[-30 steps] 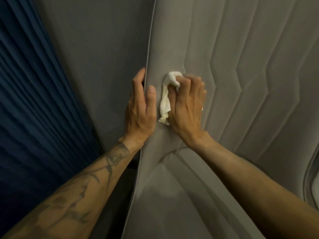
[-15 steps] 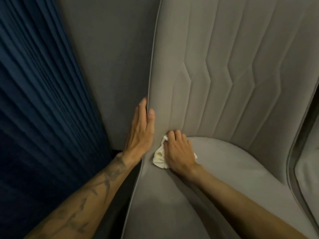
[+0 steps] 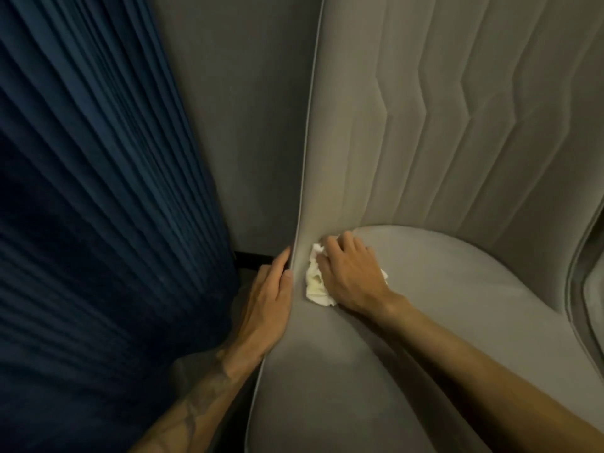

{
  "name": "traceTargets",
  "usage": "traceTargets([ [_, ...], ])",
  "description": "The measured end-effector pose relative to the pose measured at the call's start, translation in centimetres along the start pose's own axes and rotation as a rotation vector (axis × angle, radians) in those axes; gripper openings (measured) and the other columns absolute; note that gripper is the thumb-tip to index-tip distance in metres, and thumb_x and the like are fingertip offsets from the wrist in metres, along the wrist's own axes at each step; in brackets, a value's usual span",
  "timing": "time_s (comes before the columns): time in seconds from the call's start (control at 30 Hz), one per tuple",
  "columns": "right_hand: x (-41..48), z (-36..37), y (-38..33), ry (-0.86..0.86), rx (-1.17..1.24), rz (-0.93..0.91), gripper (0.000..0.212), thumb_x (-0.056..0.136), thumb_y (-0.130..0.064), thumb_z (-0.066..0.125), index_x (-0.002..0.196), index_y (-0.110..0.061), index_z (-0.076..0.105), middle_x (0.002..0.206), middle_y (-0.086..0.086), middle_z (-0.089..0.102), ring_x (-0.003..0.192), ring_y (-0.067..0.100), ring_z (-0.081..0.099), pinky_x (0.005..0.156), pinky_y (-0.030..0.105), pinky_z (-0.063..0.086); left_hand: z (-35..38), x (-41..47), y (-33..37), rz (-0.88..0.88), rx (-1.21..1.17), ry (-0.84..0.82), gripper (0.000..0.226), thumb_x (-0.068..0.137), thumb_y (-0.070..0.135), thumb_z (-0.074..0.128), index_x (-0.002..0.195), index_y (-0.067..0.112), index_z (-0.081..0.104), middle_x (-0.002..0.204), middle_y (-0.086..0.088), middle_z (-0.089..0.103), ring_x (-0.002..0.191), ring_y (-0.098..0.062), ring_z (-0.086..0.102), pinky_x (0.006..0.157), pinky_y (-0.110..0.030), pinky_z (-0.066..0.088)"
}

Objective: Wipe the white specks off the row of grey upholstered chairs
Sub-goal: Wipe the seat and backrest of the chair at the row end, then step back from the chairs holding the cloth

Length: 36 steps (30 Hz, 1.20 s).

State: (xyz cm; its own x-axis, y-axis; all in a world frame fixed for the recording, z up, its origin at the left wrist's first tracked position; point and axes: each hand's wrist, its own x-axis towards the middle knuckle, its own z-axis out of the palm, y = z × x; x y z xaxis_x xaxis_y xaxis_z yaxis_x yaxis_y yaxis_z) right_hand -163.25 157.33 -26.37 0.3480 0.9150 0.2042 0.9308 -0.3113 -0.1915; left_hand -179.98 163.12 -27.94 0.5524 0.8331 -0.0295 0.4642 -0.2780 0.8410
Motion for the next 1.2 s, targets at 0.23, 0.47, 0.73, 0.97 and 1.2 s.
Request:
traceTargets([
  [0.23,-6.7,-1.4,-6.4,-0.116,0.076,-0.106,0.025,0.098,-0.038,0.037,0.111,-0.022,0.051,0.107,0.007,0.052,0.095,0.028,0.048,0.083,0.043,0.043,-1.5,-5.9,-1.1,-0.11,-0.001,-0.056,0.046,0.113,0.028,0.035,0.159,0.024,0.039,0.154,-0.005,0.047,0.137,-0.013,0.045,0.111,-0.016,0.026],
  [0.47,-11.2,-6.3,-12.3,-0.562,0.19,-0.105,0.033,0.104,-0.04,0.034,0.128,-0.021,0.046,0.124,0.007,0.048,0.11,0.027,0.049,0.098,0.038,0.04,-7.0,-15.5,-0.2,-0.381,0.168,-0.253,0.045,0.11,0.037,0.04,0.154,0.032,0.041,0.153,0.001,0.047,0.136,-0.012,0.048,0.107,-0.023,0.035],
  [0.73,-12.5,-24.5,-14.5,-0.539,0.32,0.119,0.03,0.105,-0.039,0.035,0.122,-0.018,0.047,0.117,0.008,0.045,0.103,0.03,0.05,0.091,0.04,0.045,-15.9,-19.8,17.6,-0.246,0.305,-0.346,0.043,0.11,0.037,0.037,0.152,0.03,0.045,0.142,0.004,0.052,0.128,-0.012,0.053,0.095,-0.018,0.035],
  [0.97,-16.4,-43.9,-10.8,-0.47,0.402,0.332,0.026,0.102,-0.039,0.043,0.118,-0.019,0.048,0.112,0.008,0.047,0.102,0.032,0.053,0.089,0.044,0.048,-21.0,-22.2,36.2,-0.015,0.527,-0.542,0.051,0.111,0.026,0.036,0.162,0.026,0.031,0.149,0.002,0.046,0.133,-0.019,0.045,0.112,-0.034,0.037],
  [1.2,-23.0,-59.4,-2.4,-0.34,0.394,0.517,0.025,0.101,-0.035,0.046,0.114,-0.014,0.05,0.11,0.014,0.049,0.1,0.038,0.055,0.087,0.043,0.048,-17.4,-24.4,51.2,0.236,0.718,-0.636,0.052,0.11,0.033,0.038,0.161,0.028,0.033,0.149,0.0,0.047,0.129,-0.023,0.047,0.106,-0.038,0.041],
])
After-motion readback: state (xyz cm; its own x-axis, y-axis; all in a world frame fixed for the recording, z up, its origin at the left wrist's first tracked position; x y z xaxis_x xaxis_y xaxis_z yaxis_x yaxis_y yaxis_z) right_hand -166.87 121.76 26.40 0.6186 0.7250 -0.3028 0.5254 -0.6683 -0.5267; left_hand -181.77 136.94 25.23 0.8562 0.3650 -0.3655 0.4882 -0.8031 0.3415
